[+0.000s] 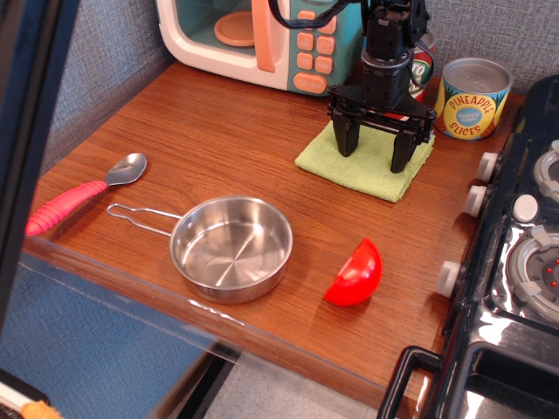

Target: PLACE THE YELLOW CLOTH NEAR OVEN

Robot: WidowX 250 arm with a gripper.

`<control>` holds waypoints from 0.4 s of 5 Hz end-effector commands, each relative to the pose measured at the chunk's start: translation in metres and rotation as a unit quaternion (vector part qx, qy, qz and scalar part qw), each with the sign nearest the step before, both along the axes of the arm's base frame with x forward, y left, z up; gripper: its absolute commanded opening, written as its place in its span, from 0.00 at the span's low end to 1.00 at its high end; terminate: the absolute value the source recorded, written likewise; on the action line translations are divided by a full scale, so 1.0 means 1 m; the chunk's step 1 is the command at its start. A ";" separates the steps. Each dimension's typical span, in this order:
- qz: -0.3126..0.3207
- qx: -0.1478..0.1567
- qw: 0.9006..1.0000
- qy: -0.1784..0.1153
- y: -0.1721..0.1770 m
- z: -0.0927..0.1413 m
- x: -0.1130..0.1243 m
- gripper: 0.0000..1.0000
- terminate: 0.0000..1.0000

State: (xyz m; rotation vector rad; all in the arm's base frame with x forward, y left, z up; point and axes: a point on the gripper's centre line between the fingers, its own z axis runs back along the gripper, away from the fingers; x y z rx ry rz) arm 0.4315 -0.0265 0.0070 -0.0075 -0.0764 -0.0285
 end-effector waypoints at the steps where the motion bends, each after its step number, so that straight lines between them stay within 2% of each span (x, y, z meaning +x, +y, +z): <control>1: 0.029 0.018 0.999 0.013 0.051 0.002 -0.020 1.00 0.00; 2: 0.057 0.032 0.998 0.015 0.079 0.009 -0.032 1.00 0.00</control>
